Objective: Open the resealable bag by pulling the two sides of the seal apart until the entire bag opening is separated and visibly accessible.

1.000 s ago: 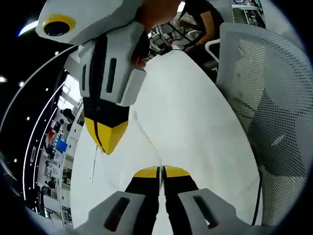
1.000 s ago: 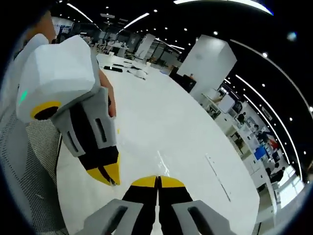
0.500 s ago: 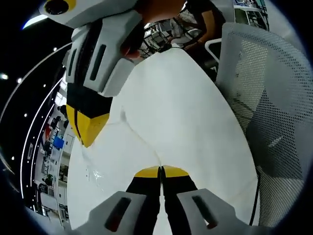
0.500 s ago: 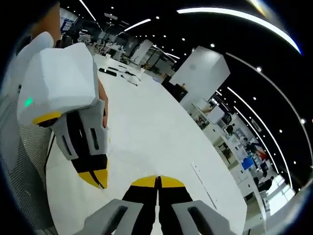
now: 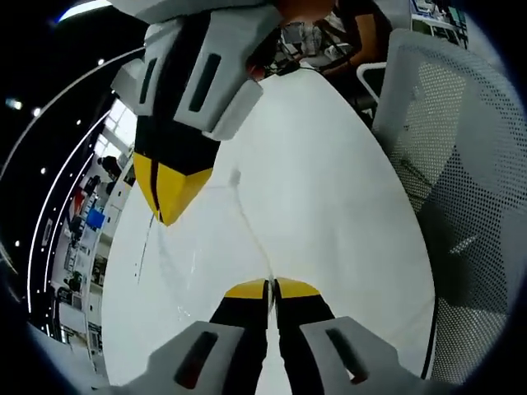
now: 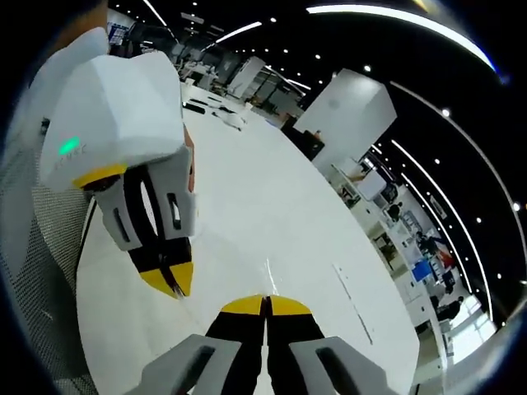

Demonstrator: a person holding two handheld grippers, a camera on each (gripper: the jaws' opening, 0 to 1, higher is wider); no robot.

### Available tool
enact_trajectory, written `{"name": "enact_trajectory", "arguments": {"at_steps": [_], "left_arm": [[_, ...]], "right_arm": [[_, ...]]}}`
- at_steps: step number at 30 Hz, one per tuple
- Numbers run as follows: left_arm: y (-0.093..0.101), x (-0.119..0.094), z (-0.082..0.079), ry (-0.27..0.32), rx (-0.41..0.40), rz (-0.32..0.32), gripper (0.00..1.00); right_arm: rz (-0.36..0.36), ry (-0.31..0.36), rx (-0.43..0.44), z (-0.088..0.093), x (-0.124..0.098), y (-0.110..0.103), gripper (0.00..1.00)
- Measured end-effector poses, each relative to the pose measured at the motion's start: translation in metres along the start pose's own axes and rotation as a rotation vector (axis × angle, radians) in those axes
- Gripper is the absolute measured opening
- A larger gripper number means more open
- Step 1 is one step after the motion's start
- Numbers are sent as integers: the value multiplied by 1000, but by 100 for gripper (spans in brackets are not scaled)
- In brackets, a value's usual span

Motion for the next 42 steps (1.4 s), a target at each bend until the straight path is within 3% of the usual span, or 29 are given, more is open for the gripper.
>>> {"name": "enact_trajectory", "arguments": {"at_steps": [5,12,20,28,37,38,42], "left_arm": [[1,0,4,1,-44,12,4],[-3,-6,10,18,-77,-27,10],[-8,-17,26,23,-146,-97,10],[1,-25,43,8,-203,-100,9],[5,-27,49,-2,-226,-96,9],[5,-27,49,-1,-226,-95,9],[6,-27,50,-4,-225,-88,10]], "right_arm": [[-28,-38,-29,10,11,-4,0],[-46,-76,-25,21,20,-3,0],[-49,-108,-101,33,32,4,0],[-69,-159,-163,44,48,0,0],[-97,-201,-48,49,55,-5,0],[-97,-196,-51,49,55,-5,1],[-160,-214,69,55,53,-15,10]]}}
Point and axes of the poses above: the point that each gripper's makers call its tool centre point, and the gripper's own axes: x roughly forward along the fingers, y roughly to its right, z roughly out of its underside, the point moved 4 cm from there along -x, roughly backward along the fingers, and after that the axes turned 2 degrees about -y, right-handed, at the moved point
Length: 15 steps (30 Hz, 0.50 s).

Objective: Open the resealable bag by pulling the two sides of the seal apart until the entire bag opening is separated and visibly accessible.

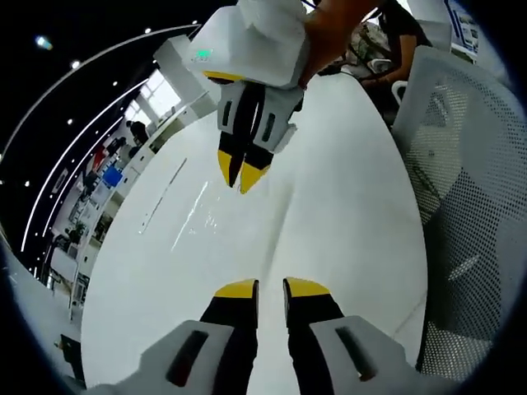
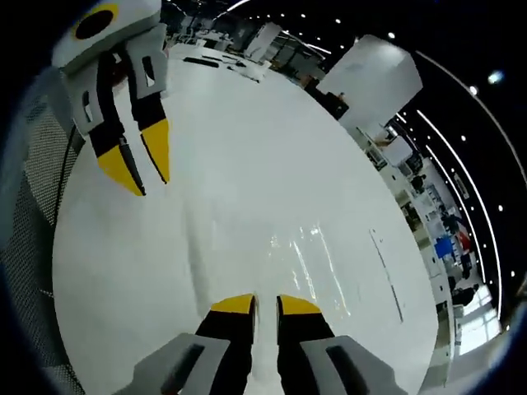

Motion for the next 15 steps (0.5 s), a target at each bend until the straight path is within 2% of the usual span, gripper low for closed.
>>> {"name": "enact_trajectory", "arguments": {"at_steps": [3,7,15], "left_arm": [[1,0,1,-5,-1,5,12],[3,1,2,-11,-8,20,15],[6,0,8,-42,-45,35,35]], "right_arm": [[-9,12,33,3,-2,-3,22],[-17,34,81,5,-6,-6,33],[-9,87,120,4,-18,-9,53]]}}
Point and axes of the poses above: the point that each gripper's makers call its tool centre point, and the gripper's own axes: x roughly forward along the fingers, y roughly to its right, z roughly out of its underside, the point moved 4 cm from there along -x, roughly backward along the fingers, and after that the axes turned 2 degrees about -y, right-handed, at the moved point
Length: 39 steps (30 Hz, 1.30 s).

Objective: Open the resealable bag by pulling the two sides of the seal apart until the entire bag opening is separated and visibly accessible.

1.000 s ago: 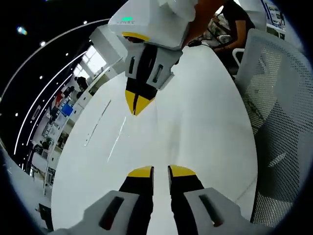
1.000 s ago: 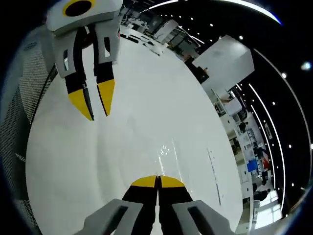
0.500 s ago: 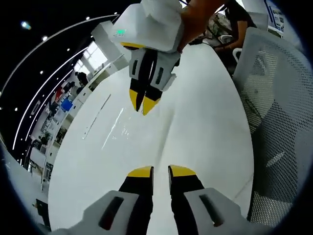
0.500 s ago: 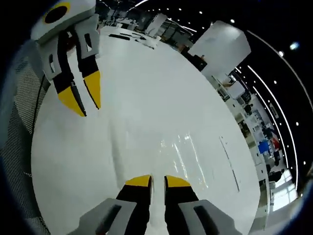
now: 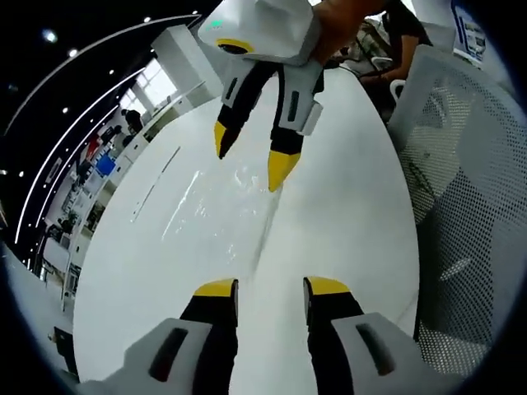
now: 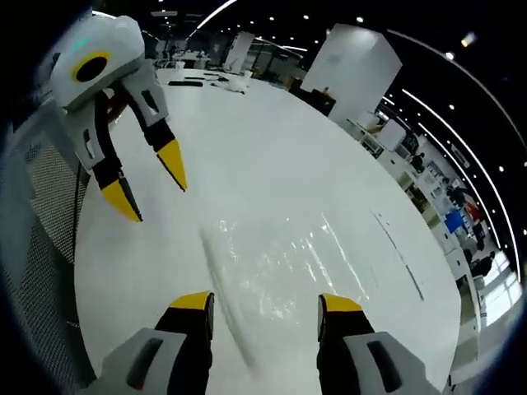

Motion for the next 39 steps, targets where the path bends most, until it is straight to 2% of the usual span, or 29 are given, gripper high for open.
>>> {"name": "enact_trajectory", "arguments": {"at_steps": [7,11,13,17,20,25,27,34,39], "left_arm": [[-2,-7,0,28,-91,-9,53],[-1,-11,1,33,-129,-13,68],[-2,-13,1,54,-168,-20,75],[-3,-20,0,83,-273,-44,84],[0,-30,-2,109,-320,-52,87],[10,-47,0,104,-364,-77,89],[15,-55,1,100,-403,-84,89],[25,-80,-2,131,-447,-112,89],[40,-87,6,123,-454,-113,87]], "right_arm": [[9,66,83,-1,-12,-1,63],[22,108,146,-1,-20,-2,75],[25,136,177,-1,-25,-4,82],[20,166,222,4,-33,-10,88],[15,190,255,6,-40,-17,93],[7,225,299,13,-59,-34,98],[9,231,317,16,-66,-38,99],[15,239,404,35,-87,-61,99],[10,237,464,44,-95,-75,100]]}}
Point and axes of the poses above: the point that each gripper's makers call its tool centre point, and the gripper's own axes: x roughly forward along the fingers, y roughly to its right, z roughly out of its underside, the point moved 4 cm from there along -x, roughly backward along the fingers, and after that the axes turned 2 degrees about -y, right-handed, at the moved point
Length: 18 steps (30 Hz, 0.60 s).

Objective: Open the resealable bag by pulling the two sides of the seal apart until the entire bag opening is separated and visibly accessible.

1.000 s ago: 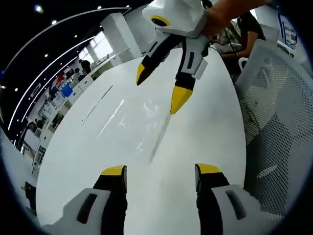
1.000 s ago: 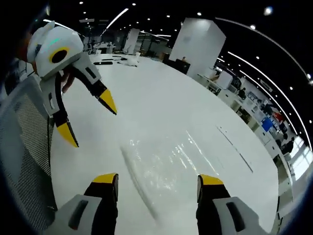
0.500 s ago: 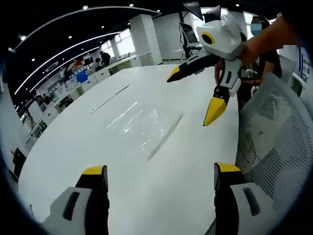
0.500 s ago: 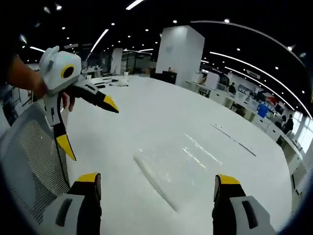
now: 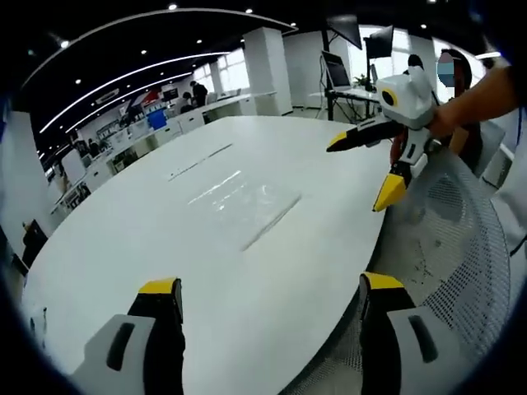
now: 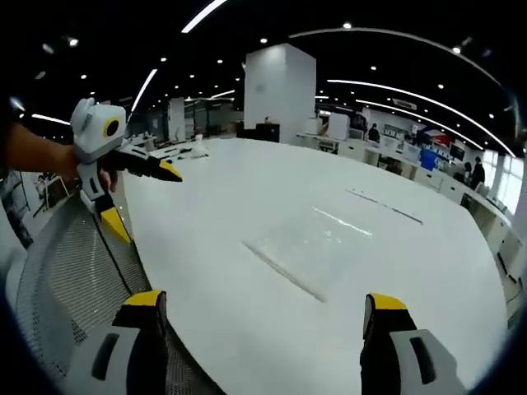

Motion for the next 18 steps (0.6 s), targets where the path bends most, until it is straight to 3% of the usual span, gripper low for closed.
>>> {"name": "enact_trajectory", "arguments": {"at_steps": [7,10,13,18], "left_arm": [[1,-21,14,3,-8,-34,83],[6,-21,19,-4,33,-39,81],[10,-20,19,23,-8,-38,77],[15,-14,25,51,-40,-58,74]], "right_arm": [[8,1,17,6,-12,-19,99],[17,-7,17,11,-10,-26,99],[36,-39,7,17,-13,-32,98],[75,-21,-15,18,-14,-27,94]]}}
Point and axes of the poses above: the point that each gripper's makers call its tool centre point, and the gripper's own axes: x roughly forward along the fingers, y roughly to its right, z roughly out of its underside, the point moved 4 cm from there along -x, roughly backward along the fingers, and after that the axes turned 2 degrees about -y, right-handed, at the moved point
